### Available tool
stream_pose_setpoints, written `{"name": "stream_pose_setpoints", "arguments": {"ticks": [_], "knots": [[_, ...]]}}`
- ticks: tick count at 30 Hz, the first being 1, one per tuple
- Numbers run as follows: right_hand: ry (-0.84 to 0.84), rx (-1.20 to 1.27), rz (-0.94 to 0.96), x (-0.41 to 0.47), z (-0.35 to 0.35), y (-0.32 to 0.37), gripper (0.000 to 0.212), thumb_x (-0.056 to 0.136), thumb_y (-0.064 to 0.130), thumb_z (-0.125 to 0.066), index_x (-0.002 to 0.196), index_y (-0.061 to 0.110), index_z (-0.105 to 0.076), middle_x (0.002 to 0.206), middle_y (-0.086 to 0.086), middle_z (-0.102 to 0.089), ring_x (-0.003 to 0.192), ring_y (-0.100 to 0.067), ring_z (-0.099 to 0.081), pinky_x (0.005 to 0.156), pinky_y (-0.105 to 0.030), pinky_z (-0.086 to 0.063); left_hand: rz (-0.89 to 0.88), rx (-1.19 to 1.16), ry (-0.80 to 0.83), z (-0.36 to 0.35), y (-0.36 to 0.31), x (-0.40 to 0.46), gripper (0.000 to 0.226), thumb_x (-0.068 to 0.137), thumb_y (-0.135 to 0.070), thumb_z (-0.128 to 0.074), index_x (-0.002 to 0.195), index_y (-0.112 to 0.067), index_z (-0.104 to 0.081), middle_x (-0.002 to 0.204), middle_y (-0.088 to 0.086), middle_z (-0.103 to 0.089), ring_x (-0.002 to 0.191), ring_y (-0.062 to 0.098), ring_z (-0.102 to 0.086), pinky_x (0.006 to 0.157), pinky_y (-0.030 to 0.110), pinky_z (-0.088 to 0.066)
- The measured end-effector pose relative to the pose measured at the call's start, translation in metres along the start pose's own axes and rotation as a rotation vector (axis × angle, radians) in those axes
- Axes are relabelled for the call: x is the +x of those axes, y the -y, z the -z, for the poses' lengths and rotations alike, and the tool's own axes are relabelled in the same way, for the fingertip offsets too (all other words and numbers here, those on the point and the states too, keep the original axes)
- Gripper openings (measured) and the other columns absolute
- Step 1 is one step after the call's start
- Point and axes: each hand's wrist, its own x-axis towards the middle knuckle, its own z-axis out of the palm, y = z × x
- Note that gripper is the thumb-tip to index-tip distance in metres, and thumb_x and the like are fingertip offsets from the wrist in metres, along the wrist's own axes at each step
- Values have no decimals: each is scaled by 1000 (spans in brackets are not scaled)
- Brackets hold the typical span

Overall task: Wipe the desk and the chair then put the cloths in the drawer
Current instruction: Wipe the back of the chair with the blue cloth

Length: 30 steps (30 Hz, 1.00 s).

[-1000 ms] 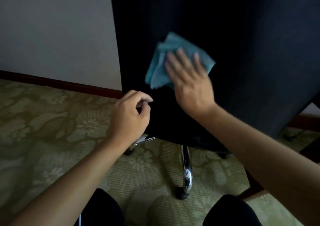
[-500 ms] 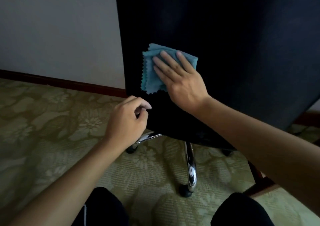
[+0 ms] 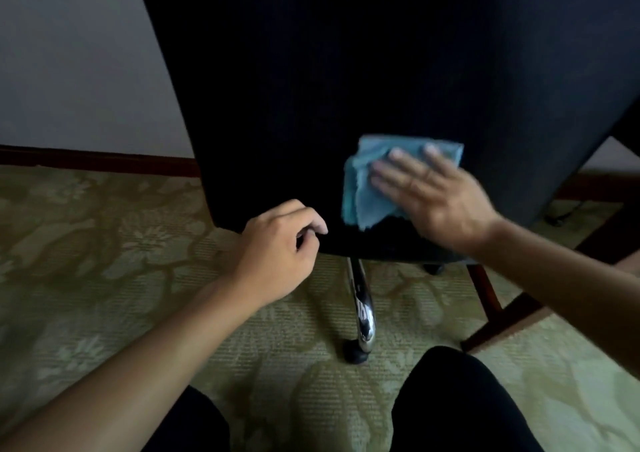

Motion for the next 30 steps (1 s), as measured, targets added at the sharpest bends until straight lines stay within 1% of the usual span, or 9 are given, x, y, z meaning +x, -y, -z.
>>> {"name": "stream_pose_setpoints", "arguments": {"ticks": [4, 7, 9, 12, 15, 18, 22, 25, 30], "knots": [[-99, 33, -126, -17, -11, 8, 47, 99, 12, -49, 146, 14, -43, 155, -7, -36, 145, -27, -29, 121, -48, -15, -71, 17, -46, -24, -16, 14, 14, 86, -6, -59, 86, -17, -69, 89, -8, -64, 80, 13, -63, 68, 35, -52], [100, 96, 6, -67, -33, 54, 45, 95, 10, -49, 140, 11, -47, 148, -5, -39, 140, -26, -32, 119, -48, -19, -122, 76, -25, -40, -25, 19, 11, 87, -5, -60, 87, -14, -68, 91, -4, -63, 84, 15, -61, 72, 32, -50], [225, 109, 118, -96, -38, 71, 46, 94, 12, -41, 140, 10, -46, 149, -3, -36, 144, -22, -19, 121, -45, -14, -177, 119, 31, -51, -26, 18, 10, 87, -6, -61, 90, -13, -67, 92, -2, -61, 86, 15, -59, 73, 32, -51], [257, 83, 168, -103, -31, 58, 52, 92, 10, -39, 144, 11, -38, 153, -3, -31, 146, -22, -17, 122, -41, -4, -211, 134, 116, -67, -29, 15, 13, 86, -4, -62, 93, -12, -67, 94, -1, -60, 88, 17, -59, 74, 37, -52], [83, 75, -93, -100, -16, 16, 55, 95, 9, -52, 148, 12, -38, 155, -3, -31, 146, -25, -27, 122, -45, -11, -215, 98, 154, -84, -39, 14, 19, 85, -3, -61, 100, -11, -68, 99, 0, -61, 91, 19, -60, 77, 40, -53], [-87, 31, -354, -115, -13, -13, 51, 101, 15, -49, 150, 13, -35, 159, -4, -27, 148, -28, -23, 120, -52, -13, -284, 150, 158, -101, -53, 20, 31, 83, -3, -62, 113, -9, -67, 112, 6, -60, 103, 23, -59, 84, 37, -54], [-46, 164, -531, -150, -33, 47, 47, 100, 12, -47, 146, 11, -38, 151, -6, -34, 147, -29, -17, 120, -55, -13, -430, 230, 211, -128, -70, 21, 38, 80, -4, -61, 118, -4, -65, 123, 17, -58, 119, 30, -53, 103, 35, -44], [39, 250, -795, -169, -44, 106, 50, 95, 5, -49, 144, 9, -39, 146, -11, -37, 144, -30, -21, 113, -62, -25, -427, 271, 263, -146, -70, 17, 38, 79, -6, -60, 117, -4, -65, 130, 17, -57, 128, 31, -50, 107, 40, -43], [-268, 380, -1277, -134, -43, 90, 47, 102, 12, -35, 148, 1, -31, 155, -10, -19, 148, -30, -12, 115, -60, -25, -410, 213, 299, -165, -44, 6, 27, 82, -6, -62, 107, -8, -68, 119, 8, -60, 111, 22, -56, 96, 30, -46]]}}
